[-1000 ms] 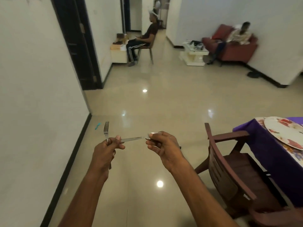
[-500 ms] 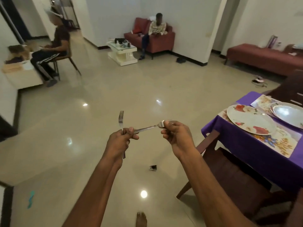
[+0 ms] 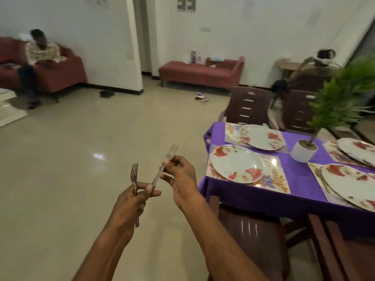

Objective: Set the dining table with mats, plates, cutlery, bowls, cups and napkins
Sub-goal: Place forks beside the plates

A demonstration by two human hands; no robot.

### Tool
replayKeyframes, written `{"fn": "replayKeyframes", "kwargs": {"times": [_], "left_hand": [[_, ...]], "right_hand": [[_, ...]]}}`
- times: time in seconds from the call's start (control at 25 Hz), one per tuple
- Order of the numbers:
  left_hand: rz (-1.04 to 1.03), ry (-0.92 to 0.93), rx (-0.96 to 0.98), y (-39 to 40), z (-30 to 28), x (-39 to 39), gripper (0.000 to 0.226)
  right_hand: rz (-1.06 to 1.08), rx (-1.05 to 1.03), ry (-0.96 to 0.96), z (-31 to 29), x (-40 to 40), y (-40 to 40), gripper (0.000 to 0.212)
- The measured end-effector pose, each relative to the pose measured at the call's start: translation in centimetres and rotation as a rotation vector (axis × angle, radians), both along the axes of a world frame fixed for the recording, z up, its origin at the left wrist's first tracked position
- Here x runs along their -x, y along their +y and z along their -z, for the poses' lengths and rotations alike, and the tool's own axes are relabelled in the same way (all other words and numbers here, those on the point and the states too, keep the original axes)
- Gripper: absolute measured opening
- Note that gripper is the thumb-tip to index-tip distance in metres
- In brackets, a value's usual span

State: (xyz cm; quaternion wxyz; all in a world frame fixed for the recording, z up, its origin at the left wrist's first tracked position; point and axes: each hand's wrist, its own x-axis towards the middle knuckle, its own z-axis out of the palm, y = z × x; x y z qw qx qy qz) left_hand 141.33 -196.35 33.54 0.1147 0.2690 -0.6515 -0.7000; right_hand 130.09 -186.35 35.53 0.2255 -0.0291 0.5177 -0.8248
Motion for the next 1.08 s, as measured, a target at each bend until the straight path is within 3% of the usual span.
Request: {"fn": "replayKeyframes", "kwargs": {"times": [0.24, 0.48, 0.88, 1.08], "left_hand": [[0.322, -0.011, 0.027, -6.8, -1.4, 13.0, 0.019], [0.423, 0.022, 0.016, -10.8, -0.4, 26.6, 0.016], [0.715, -0.136, 0.143, -6.5, 8.9, 52.0, 0.005], [0.948, -0.303, 0.226, -3.6, 13.2, 61.9, 0.014]], "right_hand": [[0.25, -0.154, -0.011, -0.4, 8.8, -5.3, 0.017], [0.481, -0.243, -0.162, 2.8, 17.1, -7.0, 0.015], [0.733, -0.413, -0.421, 16.3, 33.8, -4.6, 0.016], [0.815, -0.477, -0.392, 18.6, 39.3, -3.1, 0.01]]}}
